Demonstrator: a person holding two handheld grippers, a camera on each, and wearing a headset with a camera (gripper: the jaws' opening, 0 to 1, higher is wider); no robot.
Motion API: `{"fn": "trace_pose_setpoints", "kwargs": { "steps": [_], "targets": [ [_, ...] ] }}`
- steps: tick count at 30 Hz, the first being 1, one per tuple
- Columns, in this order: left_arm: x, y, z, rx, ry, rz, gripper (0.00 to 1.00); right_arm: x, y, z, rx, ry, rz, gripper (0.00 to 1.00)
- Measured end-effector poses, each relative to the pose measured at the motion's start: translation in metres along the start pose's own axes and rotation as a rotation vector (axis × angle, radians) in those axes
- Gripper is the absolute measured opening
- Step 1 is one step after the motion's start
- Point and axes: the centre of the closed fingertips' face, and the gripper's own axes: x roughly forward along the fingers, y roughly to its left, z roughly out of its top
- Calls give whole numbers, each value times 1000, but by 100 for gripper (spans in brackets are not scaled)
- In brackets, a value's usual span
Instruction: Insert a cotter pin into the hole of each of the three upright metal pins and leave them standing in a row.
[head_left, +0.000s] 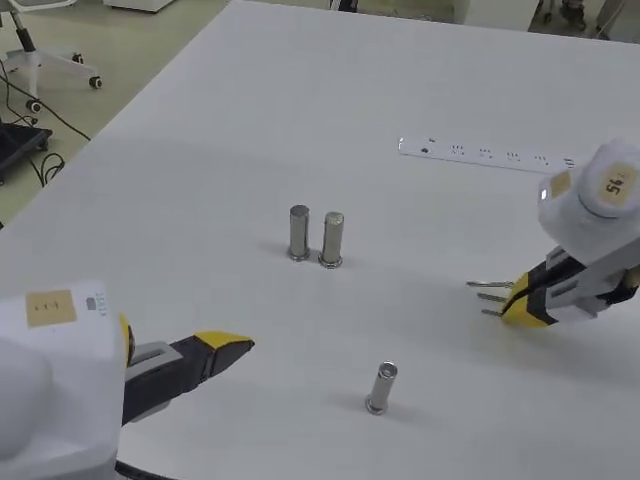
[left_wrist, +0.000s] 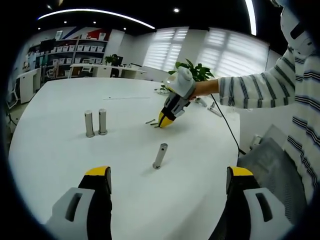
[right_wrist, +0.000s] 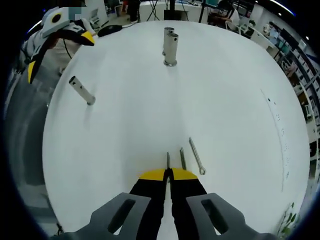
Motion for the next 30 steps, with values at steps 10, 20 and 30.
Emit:
{"fn": "trace_pose_setpoints", "kwargs": {
  "steps": [10,20,30],
  "targets": [
    [-2,0,0,16,3,8,93,1,-3,1,-58,24,-45,2],
    [-8,5,8,19,-34,65,94,-17,11,8,10,-49,-27,2],
    [-2,-3,29,-14,-96,49,86,-43,27,9,31,-155,-98,2]
  ]
}}
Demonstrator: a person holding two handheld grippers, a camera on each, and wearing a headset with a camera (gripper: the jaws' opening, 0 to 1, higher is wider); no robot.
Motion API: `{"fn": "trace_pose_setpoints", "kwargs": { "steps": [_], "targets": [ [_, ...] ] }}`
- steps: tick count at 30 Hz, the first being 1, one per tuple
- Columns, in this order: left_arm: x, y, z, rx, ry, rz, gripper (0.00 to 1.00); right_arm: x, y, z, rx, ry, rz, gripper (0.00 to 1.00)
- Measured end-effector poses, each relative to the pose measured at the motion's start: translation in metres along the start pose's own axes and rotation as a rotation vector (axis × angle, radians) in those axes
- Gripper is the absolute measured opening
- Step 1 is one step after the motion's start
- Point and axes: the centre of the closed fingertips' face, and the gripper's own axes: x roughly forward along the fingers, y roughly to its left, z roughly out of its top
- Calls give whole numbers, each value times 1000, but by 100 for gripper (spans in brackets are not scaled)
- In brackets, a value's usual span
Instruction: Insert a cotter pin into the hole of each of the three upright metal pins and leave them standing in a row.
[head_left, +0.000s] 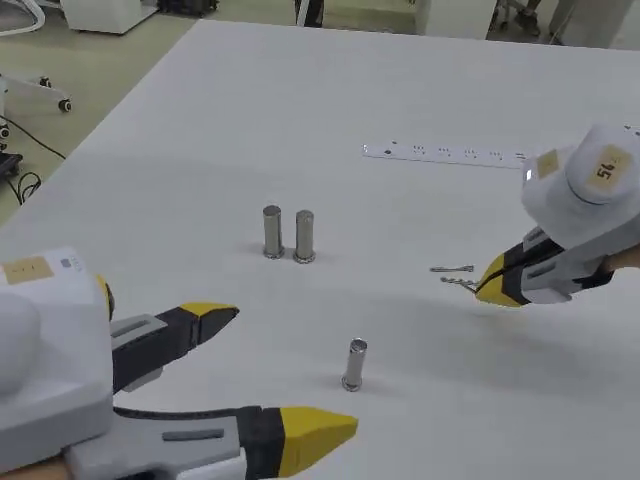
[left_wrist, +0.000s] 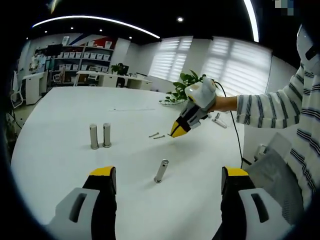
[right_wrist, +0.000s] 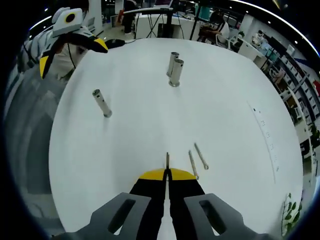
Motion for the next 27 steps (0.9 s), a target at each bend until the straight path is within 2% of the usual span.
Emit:
{"fn": "trace_pose_setpoints", "kwargs": {
  "steps": [3,9,15,21,23,25,27],
  "targets": [
    [4,-4,3,-43,-8,-11,83,-6,6,3,10,-36,-18,2],
    [10,-7,6,-57,-5,-11,77,-23,16,16,27,-137,-73,2],
    [17,-10,15,-53,-16,-23,75,-39,23,32,9,-229,-137,2],
    [26,-13,25,-56,-10,-44,72,-48,35,42,-15,-273,-168,2],
    [29,-14,28,-110,-8,-47,70,-51,39,45,-24,-286,-178,2],
    [31,-14,32,-160,-21,-53,65,-54,41,46,-68,-293,-203,2],
    [32,-12,37,-147,-33,-54,62,-55,41,45,-78,-296,-205,2]
  ]
}}
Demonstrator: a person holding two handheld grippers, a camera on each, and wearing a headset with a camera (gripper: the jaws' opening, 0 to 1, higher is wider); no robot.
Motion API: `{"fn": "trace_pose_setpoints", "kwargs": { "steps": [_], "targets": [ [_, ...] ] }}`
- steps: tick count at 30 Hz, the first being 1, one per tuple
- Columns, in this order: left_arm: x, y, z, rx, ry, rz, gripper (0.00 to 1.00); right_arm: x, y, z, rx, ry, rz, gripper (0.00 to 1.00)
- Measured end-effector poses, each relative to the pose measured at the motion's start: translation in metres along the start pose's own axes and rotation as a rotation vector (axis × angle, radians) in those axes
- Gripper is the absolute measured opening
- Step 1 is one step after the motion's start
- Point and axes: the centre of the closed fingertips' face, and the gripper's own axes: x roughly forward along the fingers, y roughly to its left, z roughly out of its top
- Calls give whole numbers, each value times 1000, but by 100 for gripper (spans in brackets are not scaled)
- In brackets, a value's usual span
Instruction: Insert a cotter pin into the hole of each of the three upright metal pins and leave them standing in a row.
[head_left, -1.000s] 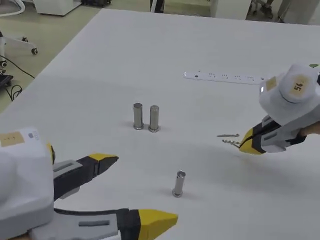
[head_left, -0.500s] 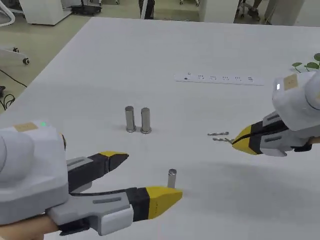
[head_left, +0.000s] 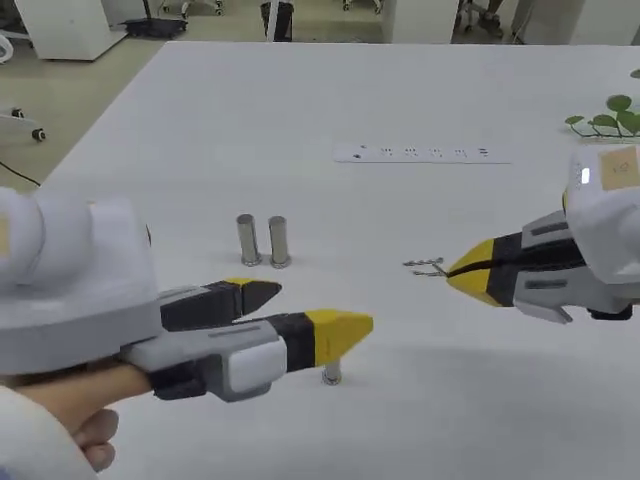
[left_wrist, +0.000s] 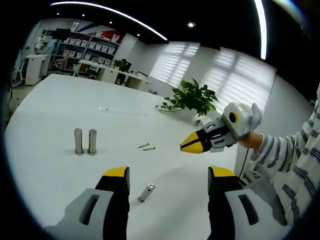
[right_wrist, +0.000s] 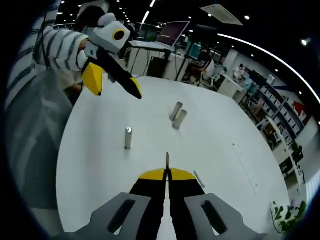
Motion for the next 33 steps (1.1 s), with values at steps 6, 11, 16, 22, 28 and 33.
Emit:
{"fn": "trace_pose_setpoints", "kwargs": {
  "steps": [6,11,16,22,28,33],
  "targets": [
    [7,-7,-2,8,43,-33,53,-4,15,9,-51,-15,-7,2],
    [14,-19,-3,-15,54,-85,41,-6,24,17,-93,-36,-19,2],
    [23,-27,-3,-32,70,-109,36,-6,35,26,-160,-40,-16,2],
    [32,-38,-7,-53,107,-153,21,-5,41,37,-215,-52,-17,2],
    [36,-41,-10,-83,126,-163,16,-4,46,44,-245,-64,-13,2],
    [38,-40,-10,-104,125,-159,13,-3,47,47,-250,-70,-18,2]
  ]
}}
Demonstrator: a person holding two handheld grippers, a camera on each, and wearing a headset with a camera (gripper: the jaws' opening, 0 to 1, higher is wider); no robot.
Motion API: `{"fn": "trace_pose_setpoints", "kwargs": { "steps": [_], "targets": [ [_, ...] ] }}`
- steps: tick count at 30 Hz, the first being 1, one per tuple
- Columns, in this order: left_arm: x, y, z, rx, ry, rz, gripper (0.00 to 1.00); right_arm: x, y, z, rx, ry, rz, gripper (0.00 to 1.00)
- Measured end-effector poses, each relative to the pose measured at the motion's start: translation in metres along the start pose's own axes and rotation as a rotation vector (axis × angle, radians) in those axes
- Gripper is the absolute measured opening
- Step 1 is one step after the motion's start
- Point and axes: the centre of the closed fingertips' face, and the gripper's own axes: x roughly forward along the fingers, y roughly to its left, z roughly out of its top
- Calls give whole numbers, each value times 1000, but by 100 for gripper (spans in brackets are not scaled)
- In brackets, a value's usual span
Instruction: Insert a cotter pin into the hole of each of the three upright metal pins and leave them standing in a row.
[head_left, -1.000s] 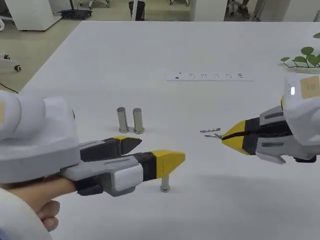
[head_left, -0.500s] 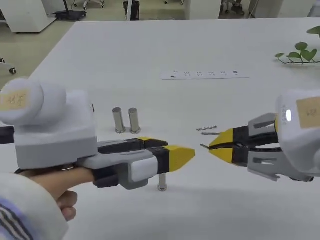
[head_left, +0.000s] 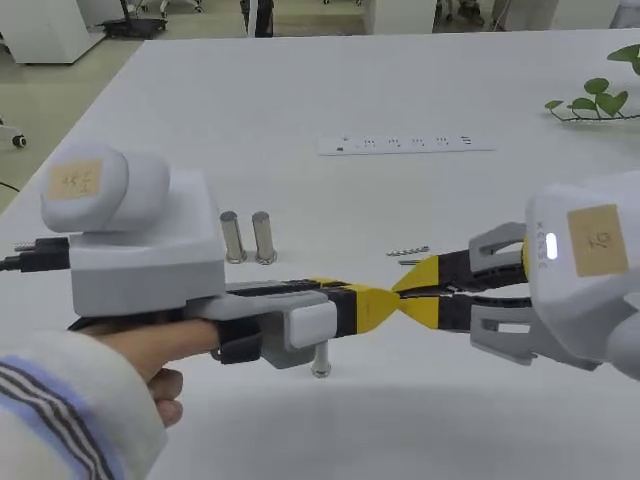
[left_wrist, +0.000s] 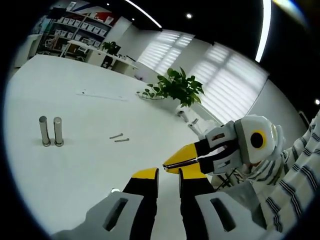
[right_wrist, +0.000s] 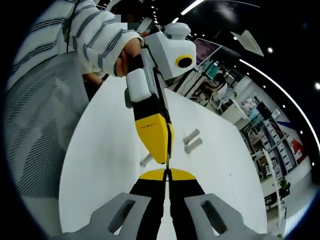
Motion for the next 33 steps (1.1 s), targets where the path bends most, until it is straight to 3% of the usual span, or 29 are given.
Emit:
{"fn": "trace_pose_setpoints", "kwargs": {
  "steps": [6,26,33],
  "targets": [
    [1,0,2,-44,-14,-4,10,0,1,2,-5,-2,-1,2],
    [1,5,-7,-108,37,11,1,1,11,5,-11,-4,13,2],
    [-2,6,-11,-115,60,21,0,2,14,7,29,-25,25,2]
  ]
}}
